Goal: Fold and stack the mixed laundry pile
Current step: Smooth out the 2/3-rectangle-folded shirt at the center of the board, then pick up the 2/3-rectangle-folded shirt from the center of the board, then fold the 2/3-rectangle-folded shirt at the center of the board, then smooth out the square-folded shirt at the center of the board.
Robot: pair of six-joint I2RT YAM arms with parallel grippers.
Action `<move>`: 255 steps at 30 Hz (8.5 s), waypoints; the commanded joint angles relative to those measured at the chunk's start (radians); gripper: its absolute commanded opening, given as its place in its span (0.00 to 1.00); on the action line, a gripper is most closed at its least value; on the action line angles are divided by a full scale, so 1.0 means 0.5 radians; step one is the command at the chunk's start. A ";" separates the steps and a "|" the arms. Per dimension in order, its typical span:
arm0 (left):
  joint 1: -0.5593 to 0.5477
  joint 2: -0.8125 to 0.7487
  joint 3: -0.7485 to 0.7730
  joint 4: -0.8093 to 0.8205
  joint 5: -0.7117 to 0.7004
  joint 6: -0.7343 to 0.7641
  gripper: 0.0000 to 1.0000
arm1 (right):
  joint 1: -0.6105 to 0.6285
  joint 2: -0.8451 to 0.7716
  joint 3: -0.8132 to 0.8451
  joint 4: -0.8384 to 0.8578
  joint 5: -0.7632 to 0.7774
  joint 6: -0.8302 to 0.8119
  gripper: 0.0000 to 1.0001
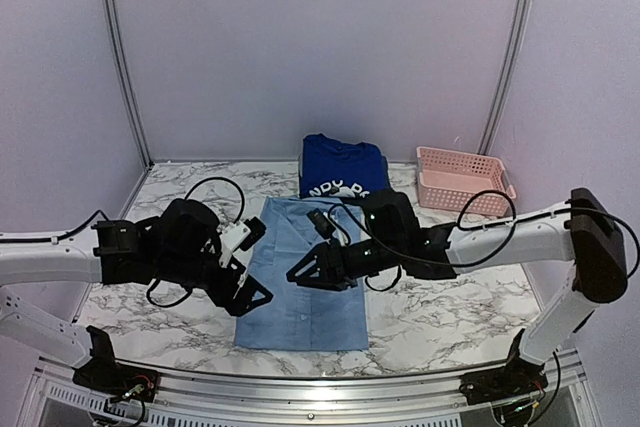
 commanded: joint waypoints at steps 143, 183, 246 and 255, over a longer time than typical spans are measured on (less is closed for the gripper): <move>1.064 1.060 0.435 0.422 1.042 0.048 0.99 | -1.006 0.707 0.598 -0.926 -0.316 -1.560 0.63; 1.322 1.617 0.666 0.373 0.830 -0.177 0.13 | -0.904 0.909 0.867 -1.243 0.552 -1.465 0.14; 0.764 0.877 0.155 0.953 1.284 -1.052 0.99 | -0.321 0.551 0.097 0.611 -0.103 0.468 0.99; 0.821 1.118 -0.157 1.256 1.284 -1.134 0.99 | -0.380 0.655 -0.428 1.050 -0.116 0.660 0.99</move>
